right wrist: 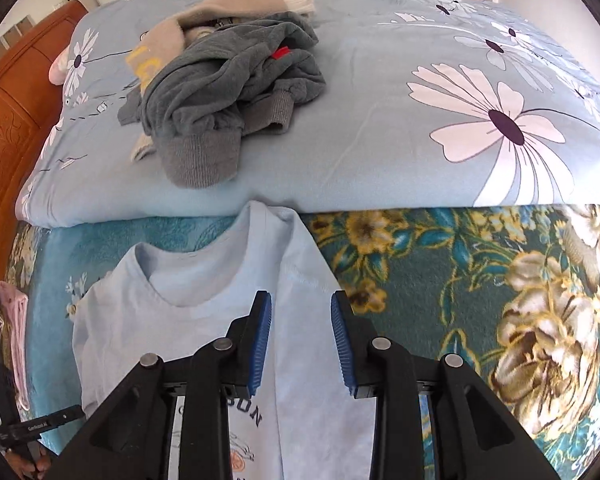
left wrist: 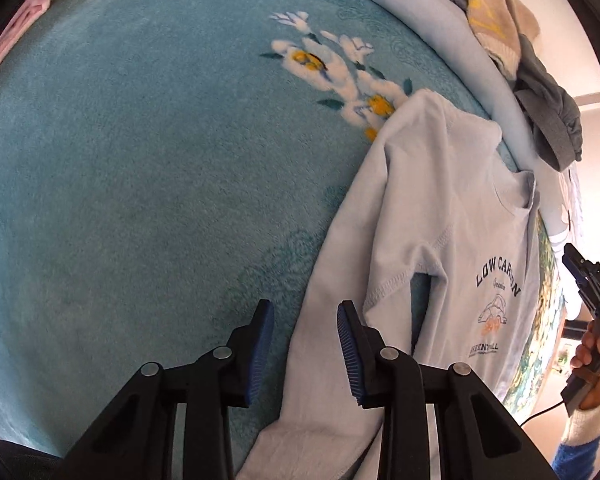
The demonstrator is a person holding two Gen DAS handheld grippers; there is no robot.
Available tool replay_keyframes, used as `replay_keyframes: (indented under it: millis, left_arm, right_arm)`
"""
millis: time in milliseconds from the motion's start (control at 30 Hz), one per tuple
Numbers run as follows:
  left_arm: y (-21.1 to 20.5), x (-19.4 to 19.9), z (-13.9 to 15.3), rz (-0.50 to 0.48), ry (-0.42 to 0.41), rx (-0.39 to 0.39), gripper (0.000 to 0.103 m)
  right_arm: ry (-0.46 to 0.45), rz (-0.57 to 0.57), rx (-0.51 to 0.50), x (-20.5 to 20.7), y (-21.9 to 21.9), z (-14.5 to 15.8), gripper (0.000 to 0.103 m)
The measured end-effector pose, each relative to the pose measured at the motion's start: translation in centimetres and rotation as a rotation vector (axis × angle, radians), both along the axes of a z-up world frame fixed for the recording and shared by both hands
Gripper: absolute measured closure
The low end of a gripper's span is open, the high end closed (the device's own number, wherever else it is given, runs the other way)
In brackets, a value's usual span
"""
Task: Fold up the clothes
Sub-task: 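Shake out and lay the sweatshirt flat with both tools, print side up, then release the sweatshirt and smooth its body flat with both tools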
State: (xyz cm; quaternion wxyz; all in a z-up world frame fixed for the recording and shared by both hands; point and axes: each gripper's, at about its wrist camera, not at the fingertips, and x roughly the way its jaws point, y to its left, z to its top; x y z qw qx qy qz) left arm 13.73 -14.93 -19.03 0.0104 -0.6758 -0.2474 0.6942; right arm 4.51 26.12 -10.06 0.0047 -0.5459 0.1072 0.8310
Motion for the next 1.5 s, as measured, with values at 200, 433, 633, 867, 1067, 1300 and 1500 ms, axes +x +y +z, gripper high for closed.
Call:
replay_keyframes:
  millis: [200, 433, 633, 867, 1067, 1300, 1500]
  left_arm:
    - [2.2, 0.8, 0.0, -0.052, -0.029, -0.017, 0.096]
    - [-0.5, 0.0, 3.2, 0.004, 0.07, -0.144, 0.1]
    - [-5.9, -2.9, 6.5, 0.014, 0.138, -0.371, 0.1]
    - [-8.4, -4.5, 5.8, 0.065, 0.113, -0.321, 0.092]
    - [-3.8, -0.8, 9.2, 0.132, 0.246, -0.324, 0.063]
    - [9.0, 1.8, 6.7, -0.119, 0.261, -0.112, 0.062]
    - [14.7, 3.7, 2.6, -0.306, 0.16, -0.16, 0.062]
  right_arm:
    - [-0.018, -0.014, -0.014, 2.9, -0.2, -0.1, 0.071]
    - [-0.017, -0.034, -0.038, 4.5, -0.3, 0.5, 0.071]
    - [-0.005, -0.038, -0.027, 5.2, -0.1, 1.1, 0.071]
    - [-0.048, -0.038, -0.025, 6.7, 0.2, 0.5, 0.071]
    - [-0.123, 0.041, 0.009, 9.6, -0.3, -1.3, 0.071]
    - [-0.221, 0.152, 0.019, 12.9, -3.6, -5.1, 0.065]
    - [-0.236, 0.189, 0.061, 14.3, -5.1, -6.6, 0.065]
